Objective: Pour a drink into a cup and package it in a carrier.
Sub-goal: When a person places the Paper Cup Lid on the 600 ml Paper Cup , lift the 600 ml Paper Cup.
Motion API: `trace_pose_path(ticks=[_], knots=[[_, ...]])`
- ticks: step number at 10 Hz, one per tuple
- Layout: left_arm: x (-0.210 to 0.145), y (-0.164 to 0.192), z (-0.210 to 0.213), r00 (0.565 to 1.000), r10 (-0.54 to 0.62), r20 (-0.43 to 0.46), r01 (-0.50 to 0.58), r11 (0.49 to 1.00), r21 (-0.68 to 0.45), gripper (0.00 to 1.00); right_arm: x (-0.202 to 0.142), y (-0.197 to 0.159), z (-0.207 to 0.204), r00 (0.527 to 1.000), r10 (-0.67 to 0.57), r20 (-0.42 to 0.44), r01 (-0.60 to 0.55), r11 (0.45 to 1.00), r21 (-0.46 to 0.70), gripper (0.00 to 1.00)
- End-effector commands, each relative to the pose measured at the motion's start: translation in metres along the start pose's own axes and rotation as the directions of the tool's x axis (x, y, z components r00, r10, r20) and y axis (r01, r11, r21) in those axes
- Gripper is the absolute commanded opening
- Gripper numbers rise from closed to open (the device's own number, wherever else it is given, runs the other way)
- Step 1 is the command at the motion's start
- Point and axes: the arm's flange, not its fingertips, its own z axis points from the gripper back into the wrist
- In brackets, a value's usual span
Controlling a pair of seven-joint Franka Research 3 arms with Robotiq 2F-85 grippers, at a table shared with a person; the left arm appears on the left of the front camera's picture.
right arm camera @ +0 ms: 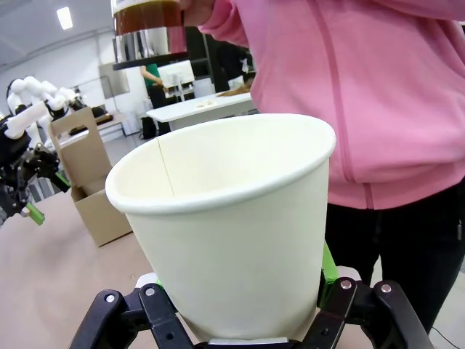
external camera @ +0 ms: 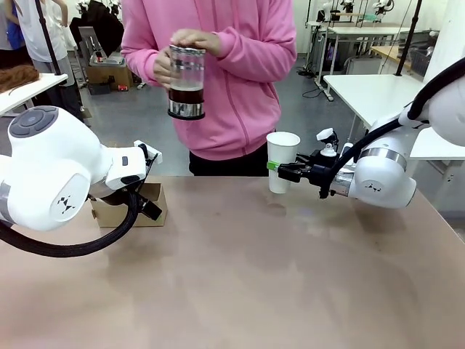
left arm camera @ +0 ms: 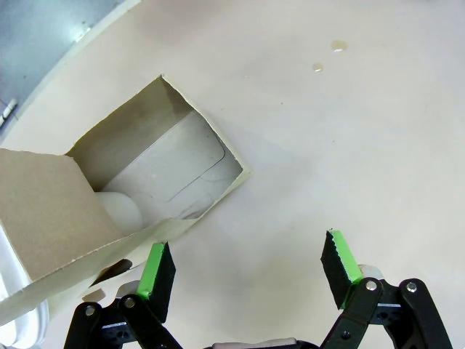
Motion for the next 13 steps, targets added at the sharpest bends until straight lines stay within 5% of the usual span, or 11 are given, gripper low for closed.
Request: trace_pose_path(ticks=[1,13], knots=[[-0.0002,0.0001,0.0004,1.000,0.001,0.001,-0.001,1.000,-0.002,1.00,0.0003,0.0013,-0.0017,1.000,-0.003,0.004,0.003,1.000,-0.002,0.80],[-0.0002,0.0001,0.0004,1.000,0.001,0.001,-0.001,1.000,-0.002,1.00,0.0003,0.0013,-0.0017,1.000,-0.003,0.004,0.003,1.000,-0.002,0.80]])
